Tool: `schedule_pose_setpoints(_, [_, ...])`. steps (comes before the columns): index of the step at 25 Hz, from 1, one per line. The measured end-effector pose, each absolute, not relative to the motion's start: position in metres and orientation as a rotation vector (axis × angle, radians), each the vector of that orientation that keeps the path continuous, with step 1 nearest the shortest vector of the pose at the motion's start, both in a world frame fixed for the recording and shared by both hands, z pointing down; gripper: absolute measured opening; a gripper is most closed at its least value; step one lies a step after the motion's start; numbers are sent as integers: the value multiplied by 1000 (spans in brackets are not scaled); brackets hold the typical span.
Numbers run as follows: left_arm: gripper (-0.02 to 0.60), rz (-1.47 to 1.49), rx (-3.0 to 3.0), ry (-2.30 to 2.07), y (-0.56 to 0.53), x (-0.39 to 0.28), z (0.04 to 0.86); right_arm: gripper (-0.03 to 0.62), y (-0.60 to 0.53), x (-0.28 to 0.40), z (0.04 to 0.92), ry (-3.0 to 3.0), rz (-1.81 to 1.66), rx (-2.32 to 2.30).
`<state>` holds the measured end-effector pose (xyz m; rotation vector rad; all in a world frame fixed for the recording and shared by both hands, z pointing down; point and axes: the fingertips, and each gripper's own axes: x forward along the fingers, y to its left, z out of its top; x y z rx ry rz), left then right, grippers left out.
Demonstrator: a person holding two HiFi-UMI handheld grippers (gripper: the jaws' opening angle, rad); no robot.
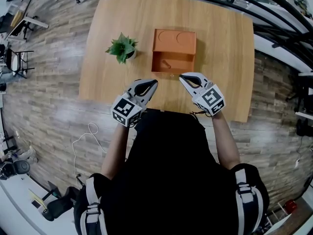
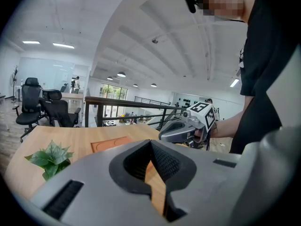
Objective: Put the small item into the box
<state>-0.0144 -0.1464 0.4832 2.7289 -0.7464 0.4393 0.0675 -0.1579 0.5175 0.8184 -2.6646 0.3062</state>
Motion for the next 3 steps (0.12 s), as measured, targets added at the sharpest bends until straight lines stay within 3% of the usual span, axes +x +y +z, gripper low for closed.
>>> schedule_pose_setpoints(3, [23, 442, 2732, -740, -144, -12, 482, 24, -155, 67, 515, -2669, 300, 810])
